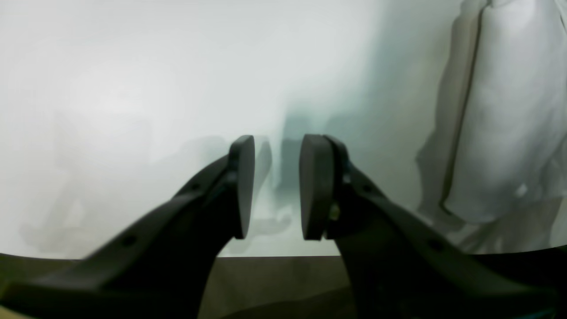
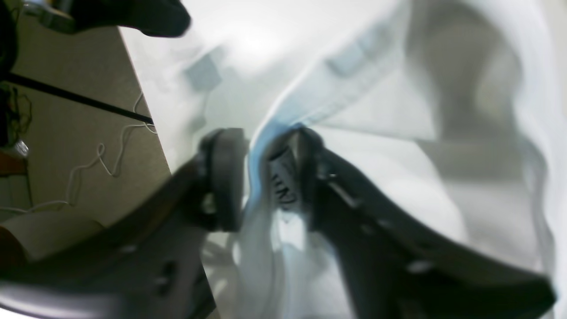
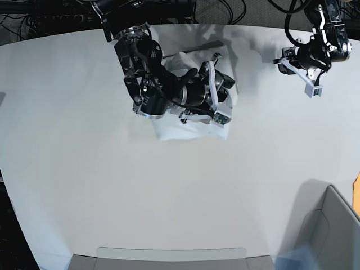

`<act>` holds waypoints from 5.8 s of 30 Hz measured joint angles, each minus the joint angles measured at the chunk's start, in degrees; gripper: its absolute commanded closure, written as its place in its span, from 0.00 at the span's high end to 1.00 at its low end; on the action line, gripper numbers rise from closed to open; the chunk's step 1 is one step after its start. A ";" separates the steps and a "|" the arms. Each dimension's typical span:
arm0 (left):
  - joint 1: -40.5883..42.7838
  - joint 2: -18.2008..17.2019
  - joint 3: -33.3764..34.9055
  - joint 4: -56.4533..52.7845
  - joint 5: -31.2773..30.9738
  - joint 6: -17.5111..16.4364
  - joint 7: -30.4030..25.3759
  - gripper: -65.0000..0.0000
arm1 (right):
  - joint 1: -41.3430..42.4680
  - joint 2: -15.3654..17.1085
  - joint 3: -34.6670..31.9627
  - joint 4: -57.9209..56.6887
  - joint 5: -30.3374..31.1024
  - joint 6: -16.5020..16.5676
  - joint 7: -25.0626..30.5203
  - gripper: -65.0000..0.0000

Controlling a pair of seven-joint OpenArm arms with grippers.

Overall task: Fold the T-shirt properly
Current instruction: 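Lift the strip end with the right gripper and fold it over toward the left gripper, then press the folded bundle with the right gripper and release it, then grasp the bundle with both grippers and compress it together, then carry the folded bundle with the left gripper toward the table corner and release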

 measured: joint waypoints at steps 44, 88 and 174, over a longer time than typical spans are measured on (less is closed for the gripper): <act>-8.61 3.34 12.44 6.29 -0.70 -0.04 -13.07 0.14 | 4.98 12.63 11.50 -15.69 1.27 0.09 1.68 0.01; -20.04 -2.05 22.64 -9.73 -0.52 13.51 -13.51 0.00 | -3.32 14.47 11.67 1.25 -4.09 0.07 0.11 0.01; -16.41 9.94 37.03 -8.35 11.02 3.69 -28.09 0.00 | -19.85 17.73 52.33 4.46 15.02 -3.61 5.70 0.01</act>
